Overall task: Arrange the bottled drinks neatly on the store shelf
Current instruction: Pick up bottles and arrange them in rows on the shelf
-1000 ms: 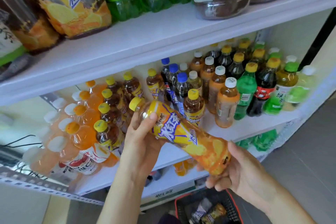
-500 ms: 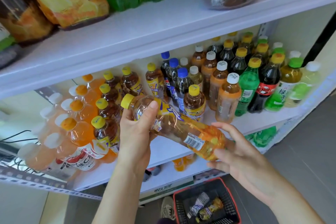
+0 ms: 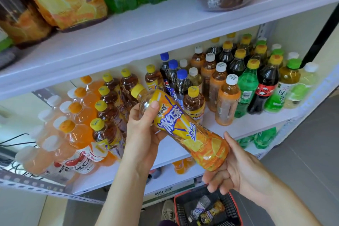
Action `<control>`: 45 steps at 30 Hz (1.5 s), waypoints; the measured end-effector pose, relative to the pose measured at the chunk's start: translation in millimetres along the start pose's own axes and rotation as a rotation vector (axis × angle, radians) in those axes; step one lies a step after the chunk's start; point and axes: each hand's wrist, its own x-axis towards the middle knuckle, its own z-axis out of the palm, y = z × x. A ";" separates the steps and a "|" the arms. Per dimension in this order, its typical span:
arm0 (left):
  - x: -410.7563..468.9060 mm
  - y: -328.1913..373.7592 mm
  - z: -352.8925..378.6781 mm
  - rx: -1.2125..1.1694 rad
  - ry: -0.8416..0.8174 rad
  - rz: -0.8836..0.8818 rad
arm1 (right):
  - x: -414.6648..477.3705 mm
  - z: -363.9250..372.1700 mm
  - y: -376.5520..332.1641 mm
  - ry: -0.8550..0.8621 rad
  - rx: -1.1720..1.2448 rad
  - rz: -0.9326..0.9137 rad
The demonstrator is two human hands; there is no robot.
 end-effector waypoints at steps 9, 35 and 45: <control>5.4 -4.2 2.8 0.113 0.087 0.123 | 2.1 -1.5 1.5 0.087 -0.137 -0.354; 45.6 22.4 -21.0 0.656 0.020 0.237 | 44.9 4.3 -16.3 0.301 -0.577 -0.138; 138.8 -20.0 -15.2 1.035 0.104 0.358 | 84.8 0.6 -60.4 0.658 -1.135 -0.659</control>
